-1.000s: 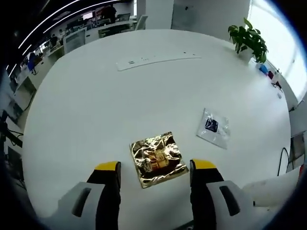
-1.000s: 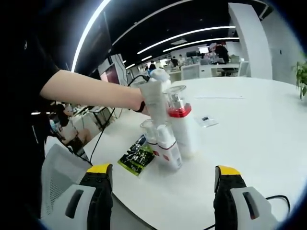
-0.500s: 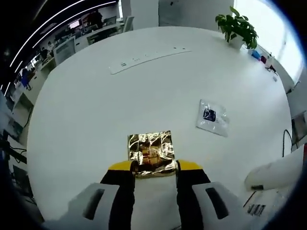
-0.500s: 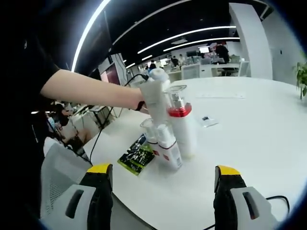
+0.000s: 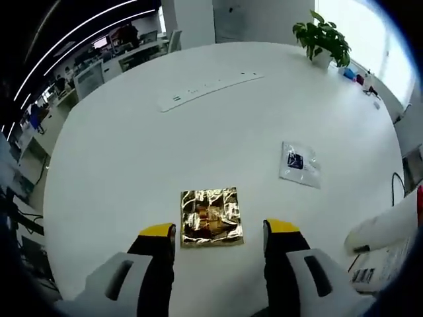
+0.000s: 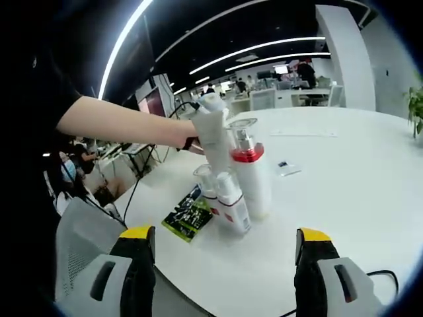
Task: Arrange the skincare products in the storage area until every visible bottle or jar stands upright without overlapping.
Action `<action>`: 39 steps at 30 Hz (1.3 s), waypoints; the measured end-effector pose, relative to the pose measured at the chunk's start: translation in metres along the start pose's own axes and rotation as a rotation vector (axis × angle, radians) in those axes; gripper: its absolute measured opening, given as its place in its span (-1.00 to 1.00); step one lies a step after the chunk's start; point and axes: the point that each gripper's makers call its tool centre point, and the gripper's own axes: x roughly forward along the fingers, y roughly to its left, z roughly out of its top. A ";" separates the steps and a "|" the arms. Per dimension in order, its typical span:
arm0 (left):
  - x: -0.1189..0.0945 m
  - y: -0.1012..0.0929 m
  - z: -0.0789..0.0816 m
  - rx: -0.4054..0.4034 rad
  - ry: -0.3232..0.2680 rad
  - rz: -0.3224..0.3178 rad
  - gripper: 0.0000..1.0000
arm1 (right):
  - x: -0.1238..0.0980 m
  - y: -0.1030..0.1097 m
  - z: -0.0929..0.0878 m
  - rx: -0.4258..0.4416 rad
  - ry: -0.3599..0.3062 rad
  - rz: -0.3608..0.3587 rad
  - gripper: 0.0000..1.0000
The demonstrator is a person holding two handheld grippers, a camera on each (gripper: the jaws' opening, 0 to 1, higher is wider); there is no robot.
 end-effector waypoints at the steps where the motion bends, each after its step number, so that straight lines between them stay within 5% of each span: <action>1: 0.003 0.002 0.000 0.002 0.006 0.004 0.22 | 0.000 0.000 0.000 0.000 -0.001 -0.001 0.84; 5: 0.008 0.004 -0.015 0.007 0.058 -0.003 0.19 | 0.000 -0.001 0.000 0.006 -0.002 -0.005 0.84; 6: 0.002 0.002 -0.012 -0.046 0.051 -0.026 0.18 | 0.000 -0.001 0.000 0.007 0.000 -0.006 0.84; 10: -0.002 0.004 -0.009 -0.029 0.041 -0.017 0.21 | 0.000 -0.001 -0.001 0.008 0.002 -0.005 0.84; 16: -0.002 0.016 -0.013 -0.042 0.042 -0.024 -0.20 | 0.001 -0.002 -0.001 0.012 0.002 -0.004 0.83; 32: 0.004 0.014 -0.015 -0.012 0.044 -0.053 -0.21 | 0.000 -0.002 -0.001 0.009 0.003 -0.002 0.83; 39: -0.012 0.012 -0.023 -0.015 0.032 -0.067 -0.21 | 0.000 -0.001 -0.001 0.005 0.003 0.005 0.83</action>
